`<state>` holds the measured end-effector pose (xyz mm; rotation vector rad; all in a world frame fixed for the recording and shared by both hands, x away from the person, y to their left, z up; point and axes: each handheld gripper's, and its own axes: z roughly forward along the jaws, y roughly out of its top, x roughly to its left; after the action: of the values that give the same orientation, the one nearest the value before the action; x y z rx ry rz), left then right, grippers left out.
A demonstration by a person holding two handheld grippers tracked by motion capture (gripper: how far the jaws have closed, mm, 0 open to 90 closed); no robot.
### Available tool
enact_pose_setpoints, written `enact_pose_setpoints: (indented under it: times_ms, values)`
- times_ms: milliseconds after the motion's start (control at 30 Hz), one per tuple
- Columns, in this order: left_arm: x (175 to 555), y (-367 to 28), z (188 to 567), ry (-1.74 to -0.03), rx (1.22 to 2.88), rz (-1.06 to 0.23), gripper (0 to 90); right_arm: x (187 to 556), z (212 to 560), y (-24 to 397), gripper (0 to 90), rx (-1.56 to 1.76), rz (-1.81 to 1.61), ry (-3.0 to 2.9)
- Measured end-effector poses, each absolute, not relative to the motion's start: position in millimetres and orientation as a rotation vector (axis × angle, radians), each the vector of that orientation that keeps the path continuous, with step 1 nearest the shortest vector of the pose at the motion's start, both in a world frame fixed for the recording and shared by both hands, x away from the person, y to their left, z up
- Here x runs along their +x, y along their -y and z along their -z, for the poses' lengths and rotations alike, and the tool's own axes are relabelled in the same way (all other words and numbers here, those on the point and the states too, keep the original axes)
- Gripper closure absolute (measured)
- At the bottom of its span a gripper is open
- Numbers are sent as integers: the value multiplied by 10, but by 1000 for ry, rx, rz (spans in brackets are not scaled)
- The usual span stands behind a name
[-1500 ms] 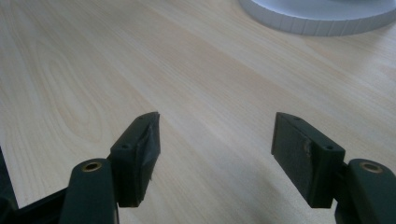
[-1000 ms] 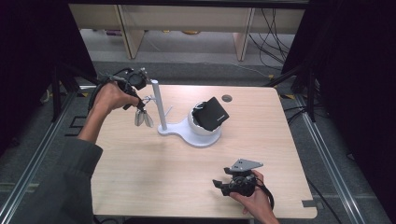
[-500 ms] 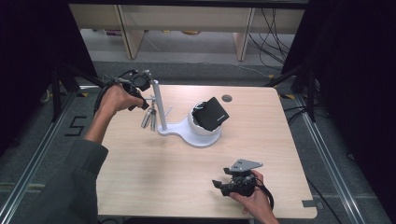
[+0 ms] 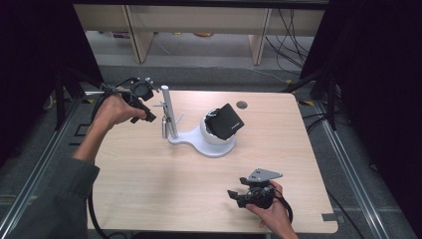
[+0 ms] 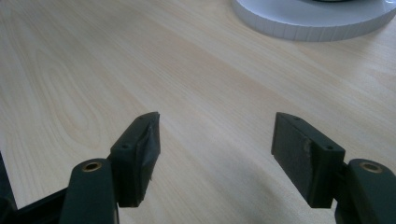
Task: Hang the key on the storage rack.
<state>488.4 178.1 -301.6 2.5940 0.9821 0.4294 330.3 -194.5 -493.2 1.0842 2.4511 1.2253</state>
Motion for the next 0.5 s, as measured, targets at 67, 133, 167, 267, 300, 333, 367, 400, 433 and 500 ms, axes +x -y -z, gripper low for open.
enact_pose_setpoints:
  times_ms: [67,133,167,267,300,333,367,400,433,500]
  values:
    - [4846,-1803,3024,-984,2577,-416,580,3299,4934,1943,336,1084,-1219,-2448]
    - [4815,-1826,3032,-988,2557,-418,551,3300,4935,1939,336,1077,-1220,-2445]
    - [4788,-1836,3049,-997,2540,-417,536,3298,4935,1936,337,1080,-1221,-2446]
    - [4724,-1855,3095,-993,2534,-407,485,3295,4939,1932,336,1086,-1219,-2452]
    - [4712,-1867,3111,-989,2535,-397,475,3298,4939,1934,336,1087,-1219,-2452]
    - [4700,-1876,3133,-977,2526,-419,462,3296,4935,1935,336,1093,-1216,-2453]
    - [4687,-1885,3153,-978,2532,-422,450,3297,4938,1933,336,1093,-1219,-2452]
    - [4678,-1892,3173,-978,2535,-421,438,3297,4943,1930,337,1086,-1218,-2450]
    - [4673,-1911,3199,-970,2552,-410,431,3292,4939,1930,337,1089,-1216,-2455]
    - [4661,-1933,3242,-983,2537,-404,426,3298,4939,1931,336,1079,-1215,-2452]
